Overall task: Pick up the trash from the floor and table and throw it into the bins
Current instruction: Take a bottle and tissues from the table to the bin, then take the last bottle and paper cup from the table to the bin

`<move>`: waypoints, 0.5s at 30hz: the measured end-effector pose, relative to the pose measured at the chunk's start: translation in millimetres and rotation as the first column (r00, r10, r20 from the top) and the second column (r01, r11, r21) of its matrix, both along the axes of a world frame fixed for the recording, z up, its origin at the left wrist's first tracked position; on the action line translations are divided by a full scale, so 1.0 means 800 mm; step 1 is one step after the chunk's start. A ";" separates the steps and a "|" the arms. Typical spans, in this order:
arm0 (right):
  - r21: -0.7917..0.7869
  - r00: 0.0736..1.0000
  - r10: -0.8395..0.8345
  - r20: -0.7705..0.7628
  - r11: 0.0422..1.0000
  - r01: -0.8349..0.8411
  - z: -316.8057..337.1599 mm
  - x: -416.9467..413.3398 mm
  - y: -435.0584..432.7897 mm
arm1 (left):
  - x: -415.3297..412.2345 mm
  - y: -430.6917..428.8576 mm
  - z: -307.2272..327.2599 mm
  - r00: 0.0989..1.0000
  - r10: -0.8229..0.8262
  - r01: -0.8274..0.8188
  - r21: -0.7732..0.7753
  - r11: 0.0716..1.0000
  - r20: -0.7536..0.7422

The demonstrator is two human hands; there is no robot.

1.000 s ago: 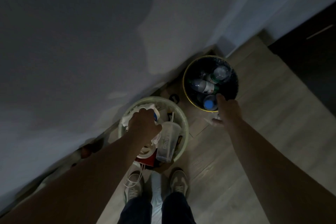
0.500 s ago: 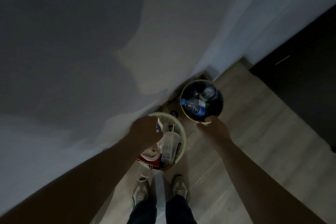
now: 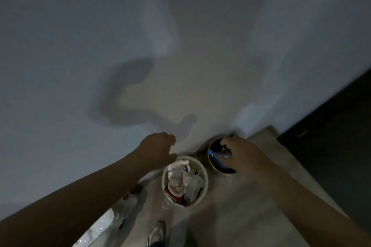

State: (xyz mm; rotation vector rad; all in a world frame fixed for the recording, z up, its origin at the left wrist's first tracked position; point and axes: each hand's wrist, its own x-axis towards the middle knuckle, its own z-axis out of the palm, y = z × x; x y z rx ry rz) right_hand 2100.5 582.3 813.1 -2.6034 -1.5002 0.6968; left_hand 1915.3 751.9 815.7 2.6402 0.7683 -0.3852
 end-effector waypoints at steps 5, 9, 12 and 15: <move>0.095 0.963 0.270 0.016 0.958 -0.270 0.108 -0.009 0.020 | -0.064 -0.035 0.087 0.986 0.149 -0.156 0.081 0.984 0.079; 0.209 0.872 0.478 0.108 0.846 -0.490 0.192 -0.062 0.060 | -0.137 -0.051 0.154 0.938 0.310 -0.335 0.177 0.925 0.156; 0.280 0.761 0.619 0.194 0.708 -0.648 0.238 -0.133 0.091 | -0.208 -0.064 0.205 0.874 0.423 -0.477 0.256 0.841 0.237; 0.312 0.633 0.735 0.242 0.559 -0.769 0.280 -0.221 0.115 | -0.291 -0.087 0.248 0.799 0.518 -0.598 0.320 0.735 0.305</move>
